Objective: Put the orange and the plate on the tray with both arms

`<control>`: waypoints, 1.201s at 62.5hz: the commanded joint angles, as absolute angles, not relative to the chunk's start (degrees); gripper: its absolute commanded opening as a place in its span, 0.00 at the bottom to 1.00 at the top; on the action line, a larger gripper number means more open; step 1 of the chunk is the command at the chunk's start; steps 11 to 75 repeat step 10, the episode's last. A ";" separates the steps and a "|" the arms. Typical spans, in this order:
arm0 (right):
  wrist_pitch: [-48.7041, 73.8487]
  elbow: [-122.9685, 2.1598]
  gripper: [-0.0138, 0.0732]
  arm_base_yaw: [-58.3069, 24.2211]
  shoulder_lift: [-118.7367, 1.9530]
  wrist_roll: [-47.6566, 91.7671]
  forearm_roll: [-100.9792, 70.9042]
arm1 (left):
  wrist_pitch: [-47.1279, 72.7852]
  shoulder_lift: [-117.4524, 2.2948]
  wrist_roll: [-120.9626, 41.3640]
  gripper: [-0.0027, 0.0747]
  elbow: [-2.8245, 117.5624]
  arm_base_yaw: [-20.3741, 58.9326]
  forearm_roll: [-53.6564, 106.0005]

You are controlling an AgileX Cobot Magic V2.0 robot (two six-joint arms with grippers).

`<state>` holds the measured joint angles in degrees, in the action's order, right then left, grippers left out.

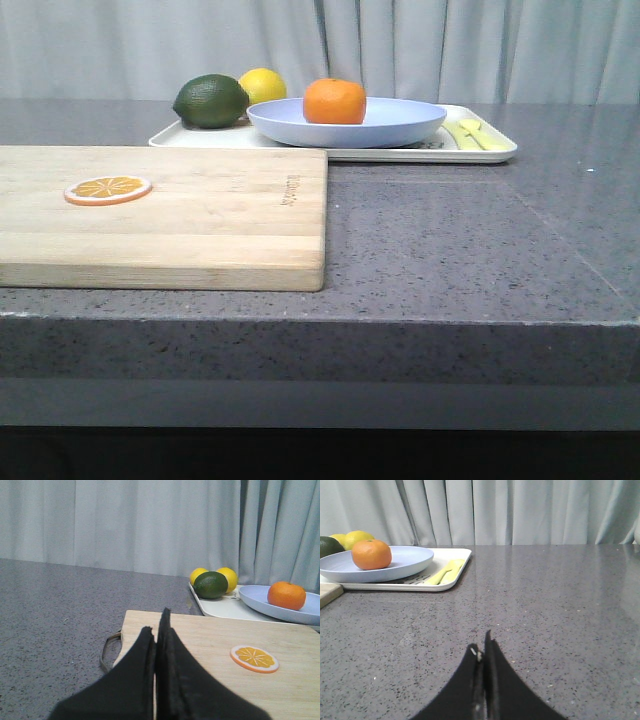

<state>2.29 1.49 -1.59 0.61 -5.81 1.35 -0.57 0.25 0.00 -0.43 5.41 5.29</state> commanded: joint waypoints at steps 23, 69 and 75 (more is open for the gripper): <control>-2.56 0.13 0.02 -1.32 1.65 -5.99 1.00 | -5.37 1.31 0.00 0.01 -1.90 5.26 5.63; -2.56 0.13 0.02 -1.32 1.65 -5.99 1.00 | -5.37 1.31 0.00 0.01 -1.90 5.26 5.63; -2.56 0.13 0.02 -1.32 1.65 -5.99 1.00 | -5.37 1.31 0.00 0.01 -1.90 5.26 5.63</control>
